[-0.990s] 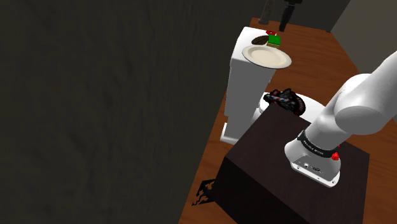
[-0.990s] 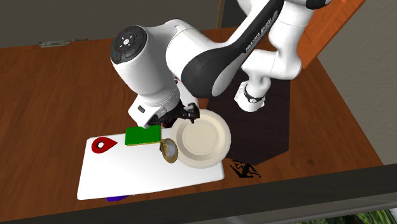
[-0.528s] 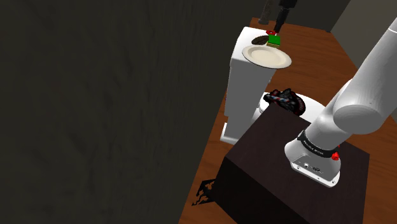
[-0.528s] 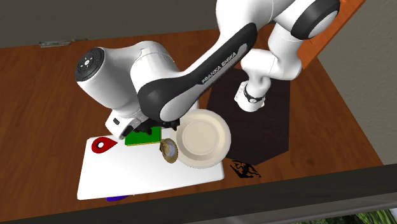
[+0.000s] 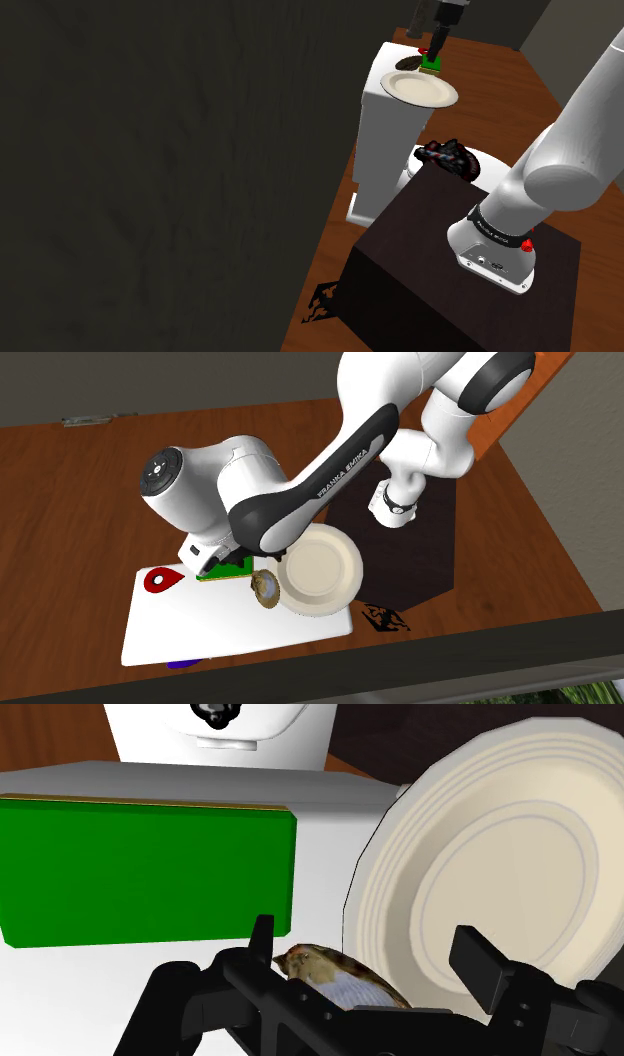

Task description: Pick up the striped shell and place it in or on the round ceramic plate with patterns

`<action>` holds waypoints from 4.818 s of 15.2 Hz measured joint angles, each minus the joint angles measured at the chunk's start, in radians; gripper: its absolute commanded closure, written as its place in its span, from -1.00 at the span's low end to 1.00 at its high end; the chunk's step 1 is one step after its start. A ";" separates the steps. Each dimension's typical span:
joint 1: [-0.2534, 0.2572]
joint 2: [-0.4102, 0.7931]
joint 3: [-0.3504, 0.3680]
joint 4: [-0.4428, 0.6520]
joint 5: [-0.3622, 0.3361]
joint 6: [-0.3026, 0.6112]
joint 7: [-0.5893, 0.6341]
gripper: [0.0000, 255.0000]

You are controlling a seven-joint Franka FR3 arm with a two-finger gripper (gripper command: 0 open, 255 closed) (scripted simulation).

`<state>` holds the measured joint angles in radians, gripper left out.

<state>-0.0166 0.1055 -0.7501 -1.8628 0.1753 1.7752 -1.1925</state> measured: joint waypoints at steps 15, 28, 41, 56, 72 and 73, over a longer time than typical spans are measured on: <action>0.000 0.000 0.000 -0.001 0.000 0.002 0.000 -1.00; 0.098 -0.351 0.139 -0.393 -0.426 0.482 0.015 -1.00; 0.101 -0.328 0.129 -0.406 -0.416 0.519 0.007 1.00; 0.100 -0.368 0.149 -0.329 -0.424 0.407 0.009 1.00; 0.064 -0.663 0.313 -0.421 -0.516 0.188 0.151 1.00; 0.056 -0.707 0.335 -0.451 -0.523 0.169 0.168 1.00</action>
<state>0.0396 -0.6013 -0.4148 -2.3140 -0.3481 1.9440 -1.0241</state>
